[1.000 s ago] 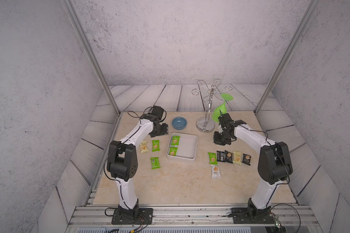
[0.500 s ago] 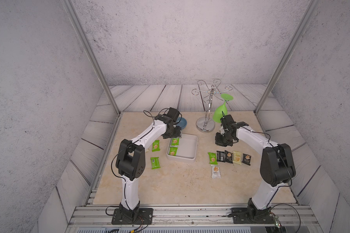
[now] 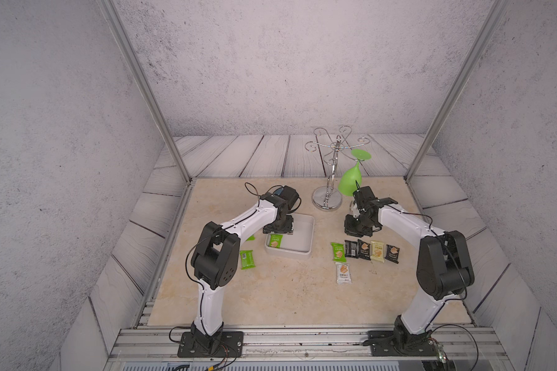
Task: Take the cookies out of the storage box
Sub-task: Pick up the cookie from the storage box.
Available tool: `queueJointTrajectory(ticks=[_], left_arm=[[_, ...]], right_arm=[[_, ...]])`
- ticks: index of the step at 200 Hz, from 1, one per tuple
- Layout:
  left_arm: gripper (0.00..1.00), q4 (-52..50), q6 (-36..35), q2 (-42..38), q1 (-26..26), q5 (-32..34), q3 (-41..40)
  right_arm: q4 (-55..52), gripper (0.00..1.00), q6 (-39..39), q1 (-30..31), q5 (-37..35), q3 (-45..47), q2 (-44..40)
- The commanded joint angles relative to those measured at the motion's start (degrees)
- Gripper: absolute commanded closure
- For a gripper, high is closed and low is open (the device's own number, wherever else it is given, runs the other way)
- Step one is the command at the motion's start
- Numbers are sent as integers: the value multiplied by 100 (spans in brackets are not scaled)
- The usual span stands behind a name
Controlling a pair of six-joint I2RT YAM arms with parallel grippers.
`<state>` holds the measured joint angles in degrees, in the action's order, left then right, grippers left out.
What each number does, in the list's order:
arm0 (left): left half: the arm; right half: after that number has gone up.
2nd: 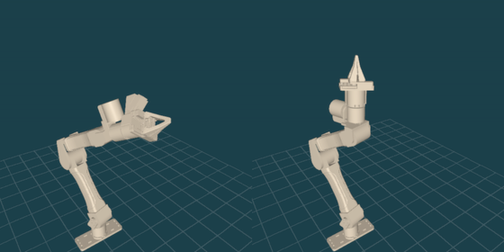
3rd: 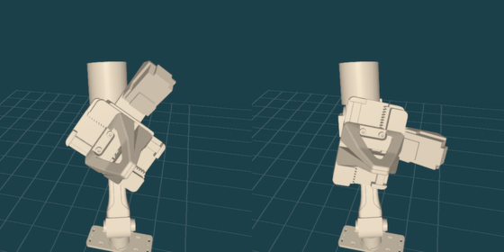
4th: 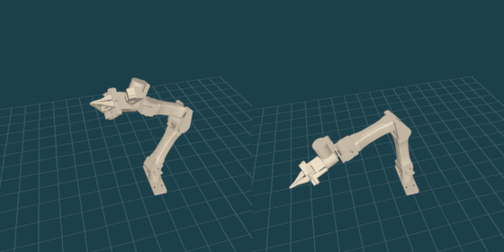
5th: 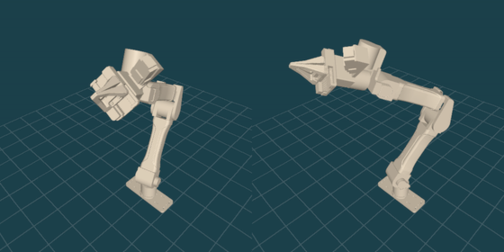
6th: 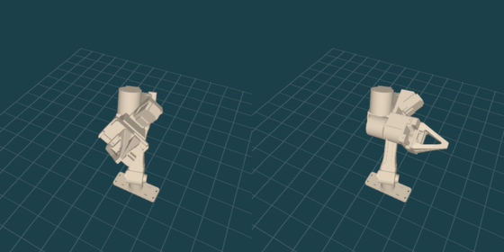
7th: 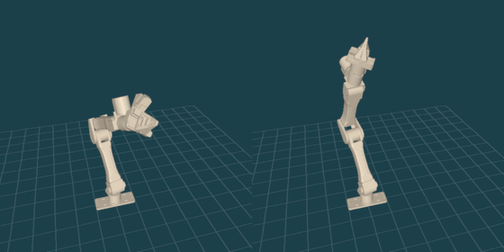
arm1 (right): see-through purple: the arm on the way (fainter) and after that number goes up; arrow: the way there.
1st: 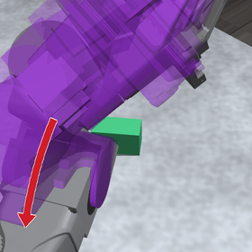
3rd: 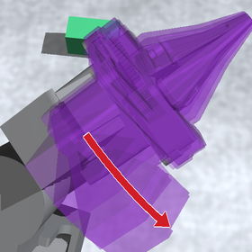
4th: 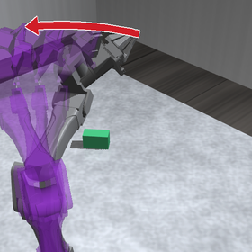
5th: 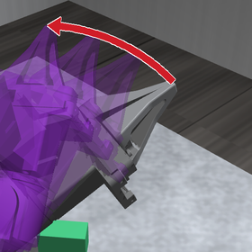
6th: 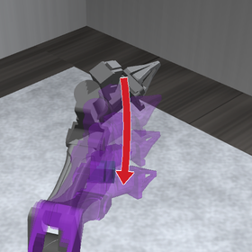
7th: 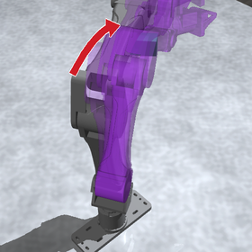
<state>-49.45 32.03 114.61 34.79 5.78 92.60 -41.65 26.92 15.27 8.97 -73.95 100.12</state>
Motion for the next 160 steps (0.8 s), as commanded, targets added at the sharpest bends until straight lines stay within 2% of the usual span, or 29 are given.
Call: queueJointTrajectory(ticks=[1,48,160], left_arm=[[28,-18,162,145,11,19,-192],[28,46,238,266,12,38,-304],[28,-18,304,895,10,156,34]], right_arm=[[42,91,-47,-44,52,116,-218],[52,91,-65,-78,61,113,-230],[1,91,-153,-236,78,76,-89]])
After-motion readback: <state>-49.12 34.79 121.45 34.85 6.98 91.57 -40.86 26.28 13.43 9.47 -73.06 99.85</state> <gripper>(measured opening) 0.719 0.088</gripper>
